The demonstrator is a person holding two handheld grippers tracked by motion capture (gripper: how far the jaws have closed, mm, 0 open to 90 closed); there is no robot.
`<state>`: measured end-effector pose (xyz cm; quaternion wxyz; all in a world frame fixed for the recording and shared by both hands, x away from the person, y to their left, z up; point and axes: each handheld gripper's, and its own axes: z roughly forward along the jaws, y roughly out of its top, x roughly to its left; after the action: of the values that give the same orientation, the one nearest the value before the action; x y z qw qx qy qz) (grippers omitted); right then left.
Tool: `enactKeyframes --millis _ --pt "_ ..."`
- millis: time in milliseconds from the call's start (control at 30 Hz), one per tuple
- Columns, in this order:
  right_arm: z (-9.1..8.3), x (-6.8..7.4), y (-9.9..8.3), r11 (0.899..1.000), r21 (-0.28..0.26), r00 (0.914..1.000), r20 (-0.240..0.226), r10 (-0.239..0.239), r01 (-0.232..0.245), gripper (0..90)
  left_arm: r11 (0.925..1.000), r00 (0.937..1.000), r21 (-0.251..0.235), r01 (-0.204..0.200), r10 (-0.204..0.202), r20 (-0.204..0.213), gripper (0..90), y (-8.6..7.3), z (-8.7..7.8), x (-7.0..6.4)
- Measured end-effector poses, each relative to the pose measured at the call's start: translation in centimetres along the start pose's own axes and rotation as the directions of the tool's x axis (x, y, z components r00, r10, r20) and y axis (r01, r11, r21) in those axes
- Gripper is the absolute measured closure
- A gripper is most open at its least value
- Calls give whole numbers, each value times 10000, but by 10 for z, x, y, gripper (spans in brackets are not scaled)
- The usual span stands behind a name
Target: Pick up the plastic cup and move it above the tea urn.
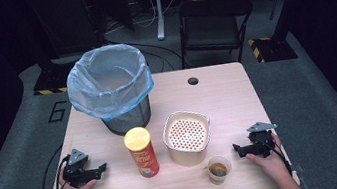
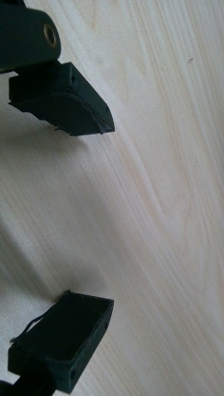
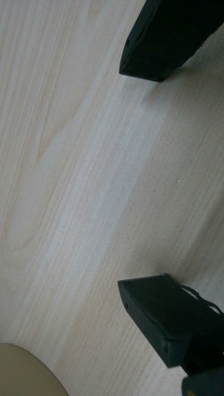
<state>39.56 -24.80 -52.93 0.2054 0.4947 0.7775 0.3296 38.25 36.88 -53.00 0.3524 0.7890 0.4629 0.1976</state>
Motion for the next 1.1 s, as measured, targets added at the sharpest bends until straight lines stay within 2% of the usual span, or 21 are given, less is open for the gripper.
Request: enactKeyframes --millis 200,467,633,733,800,867,900,933,967,1067,1100 --pt "-1 1 0 9999 -23 9999 -42 157 -157 5 10000 10000 -29 40 -40 -66 131 0 0 -1" --pt "-2 2 -1 9999 -73 9999 41 114 -114 36 10000 9999 -38 82 -82 -85 132 0 0 -1" --pt "-5 3 -1 9999 -118 10000 18 62 -62 137 9999 9999 -75 101 -102 -91 133 0 1 -1" --pt "-6 4 0 9999 -64 9999 8 123 -123 139 9999 9998 -78 127 -128 -119 133 0 1 -1" --pt "-6 3 0 10000 -36 10000 -8 -6 6 154 9999 9998 -84 110 -112 -145 132 0 1 -1" --pt "-8 3 1 10000 13 10000 19 13 -13 212 9999 9998 -57 129 -130 -161 132 1 1 -2" --pt "-8 3 1 10000 13 10000 19 13 -13 212 9999 9998 -57 129 -130 -161 132 1 1 -2" --pt "-8 4 2 9999 51 9999 -23 138 -138 230 9999 9997 -54 141 -141 -181 132 1 1 -2" --pt "-10 3 3 9998 165 9999 -120 68 -66 266 9999 9997 -58 149 -151 -193 132 1 1 -2" --pt "-19 3 12 10000 -42 9998 -184 -9 8 349 9999 9997 -56 161 -162 -201 132 0 1 -2" --pt "-19 3 12 10000 -42 9998 -184 -9 8 349 9998 9997 -59 171 -172 -200 132 0 1 -2"
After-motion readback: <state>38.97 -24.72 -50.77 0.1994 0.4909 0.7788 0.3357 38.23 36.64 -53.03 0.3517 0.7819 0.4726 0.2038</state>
